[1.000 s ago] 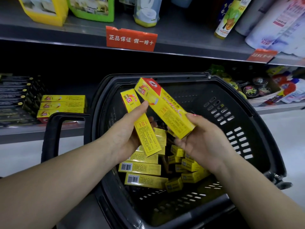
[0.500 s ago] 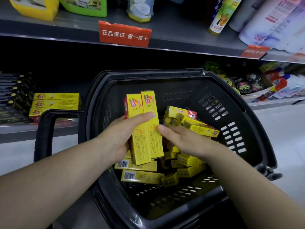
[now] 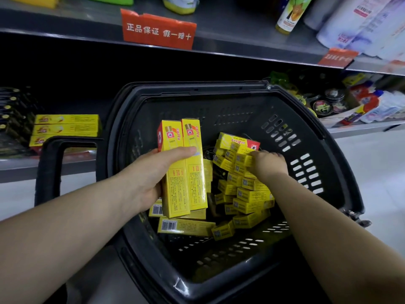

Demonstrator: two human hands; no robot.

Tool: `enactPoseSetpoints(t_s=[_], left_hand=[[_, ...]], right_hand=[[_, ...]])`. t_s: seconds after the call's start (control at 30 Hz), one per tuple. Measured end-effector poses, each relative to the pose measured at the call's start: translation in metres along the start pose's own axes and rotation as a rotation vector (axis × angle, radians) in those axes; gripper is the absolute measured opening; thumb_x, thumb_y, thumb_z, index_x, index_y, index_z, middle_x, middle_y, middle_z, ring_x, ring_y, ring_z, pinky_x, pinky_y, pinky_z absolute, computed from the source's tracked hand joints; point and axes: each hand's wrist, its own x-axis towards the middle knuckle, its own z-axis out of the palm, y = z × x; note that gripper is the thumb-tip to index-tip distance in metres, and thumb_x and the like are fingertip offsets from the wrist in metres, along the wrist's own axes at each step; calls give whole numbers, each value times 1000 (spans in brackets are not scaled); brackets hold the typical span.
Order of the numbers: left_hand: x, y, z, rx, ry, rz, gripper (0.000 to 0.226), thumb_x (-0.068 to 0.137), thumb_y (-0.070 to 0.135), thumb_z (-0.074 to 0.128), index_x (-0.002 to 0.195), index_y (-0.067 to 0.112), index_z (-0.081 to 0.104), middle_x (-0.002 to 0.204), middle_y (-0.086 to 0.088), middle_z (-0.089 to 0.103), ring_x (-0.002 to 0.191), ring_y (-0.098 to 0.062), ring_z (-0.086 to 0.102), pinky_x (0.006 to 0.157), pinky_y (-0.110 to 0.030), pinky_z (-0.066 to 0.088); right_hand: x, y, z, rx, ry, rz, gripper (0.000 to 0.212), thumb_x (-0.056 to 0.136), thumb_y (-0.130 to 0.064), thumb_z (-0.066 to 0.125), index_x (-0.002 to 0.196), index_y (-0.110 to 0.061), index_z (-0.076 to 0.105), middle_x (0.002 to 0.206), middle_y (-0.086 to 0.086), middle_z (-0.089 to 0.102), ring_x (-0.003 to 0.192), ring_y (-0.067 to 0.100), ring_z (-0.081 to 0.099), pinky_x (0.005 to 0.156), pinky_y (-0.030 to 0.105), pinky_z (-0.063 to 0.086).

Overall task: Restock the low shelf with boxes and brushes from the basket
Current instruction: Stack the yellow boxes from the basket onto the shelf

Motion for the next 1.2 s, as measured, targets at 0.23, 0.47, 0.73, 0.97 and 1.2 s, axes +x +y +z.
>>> enactPoseSetpoints(t_s=[0.23,0.47,0.73,0.97,1.2], left_hand=[[-1,3,3,-14,16,20,34,74,29,73,107,18,69,90,-1,76,75,-15,72,61,-28,50],[-14,5,4,25,-127,30,38,61,36,70,97,22,71,91,-1,76,78,-16,73,62,-30,50],[-24,8,-6,72,-73,54,52,48,41,75,95,21,71,90,-3,75,80,-20,72,69,-33,49],[-40,29,-25,-127,31,158,32,58,35,72,86,19,71,81,-4,76,69,-19,73,61,-34,49],[-61,46,-65,-368,140,275,16,75,30,70,87,19,70,82,-2,76,71,-17,73,56,-33,54]], right_hand=[[-32,-45,-102,908,133,-152,36,82,-44,62,68,-10,62,58,0,61,54,12,56,52,26,42],[-68,-58,-119,1371,-438,-195,24,89,-38,55,103,-20,63,84,-4,74,76,10,71,68,25,51],[-71,-62,-127,1596,-482,10,53,82,-62,54,107,-16,60,108,12,69,94,25,69,75,36,56],[-76,-60,-141,2049,-160,6,32,82,-42,64,96,-14,62,92,7,72,89,24,70,72,34,58],[-105,-122,-151,2177,-319,-146,54,63,-31,74,109,-8,58,104,14,71,94,25,70,81,33,58]])
